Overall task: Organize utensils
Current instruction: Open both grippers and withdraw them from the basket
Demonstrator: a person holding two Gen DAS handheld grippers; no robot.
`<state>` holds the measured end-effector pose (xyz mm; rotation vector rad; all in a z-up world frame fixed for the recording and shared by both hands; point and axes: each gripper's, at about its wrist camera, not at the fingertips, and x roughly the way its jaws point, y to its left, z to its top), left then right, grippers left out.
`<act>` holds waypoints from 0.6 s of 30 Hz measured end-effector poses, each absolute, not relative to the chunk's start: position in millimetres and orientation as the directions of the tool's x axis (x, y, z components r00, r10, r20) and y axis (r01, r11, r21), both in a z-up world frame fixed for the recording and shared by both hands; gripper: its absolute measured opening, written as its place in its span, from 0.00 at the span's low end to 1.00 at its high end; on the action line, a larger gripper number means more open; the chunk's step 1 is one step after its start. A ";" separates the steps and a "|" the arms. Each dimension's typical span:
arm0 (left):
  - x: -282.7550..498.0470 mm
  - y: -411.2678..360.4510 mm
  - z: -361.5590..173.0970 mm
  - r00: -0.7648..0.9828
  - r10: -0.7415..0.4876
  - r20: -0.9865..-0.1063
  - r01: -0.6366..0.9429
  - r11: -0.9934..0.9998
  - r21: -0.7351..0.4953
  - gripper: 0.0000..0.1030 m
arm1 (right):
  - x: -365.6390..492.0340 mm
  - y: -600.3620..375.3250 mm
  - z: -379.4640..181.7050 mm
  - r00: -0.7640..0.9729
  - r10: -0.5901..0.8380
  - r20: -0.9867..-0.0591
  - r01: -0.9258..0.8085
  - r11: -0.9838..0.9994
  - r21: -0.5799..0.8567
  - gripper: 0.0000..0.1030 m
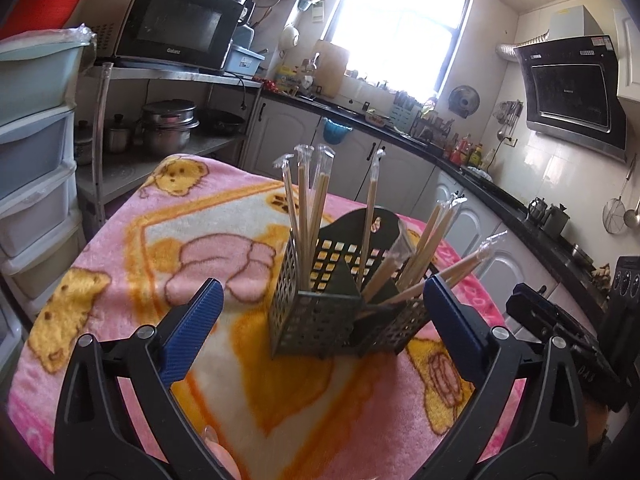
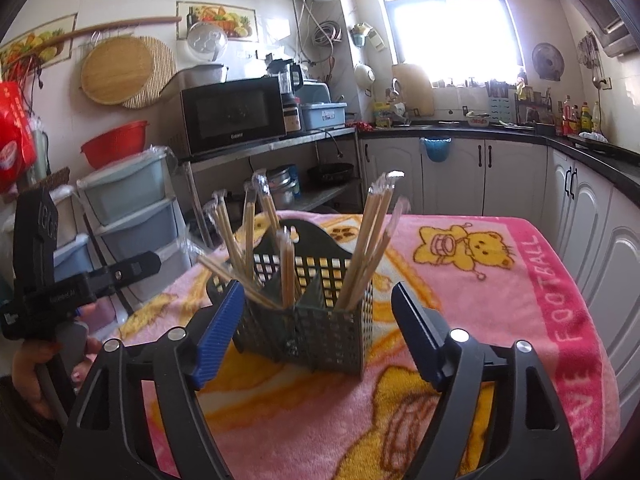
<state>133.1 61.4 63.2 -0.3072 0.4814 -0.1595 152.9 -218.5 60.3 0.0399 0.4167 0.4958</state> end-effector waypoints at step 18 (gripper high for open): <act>115.6 50.2 38.2 0.887 -0.197 -0.418 0.085 0.958 -0.272 0.90 | 136.5 -221.7 18.8 0.795 0.438 -0.419 -0.435 0.894 0.109 0.87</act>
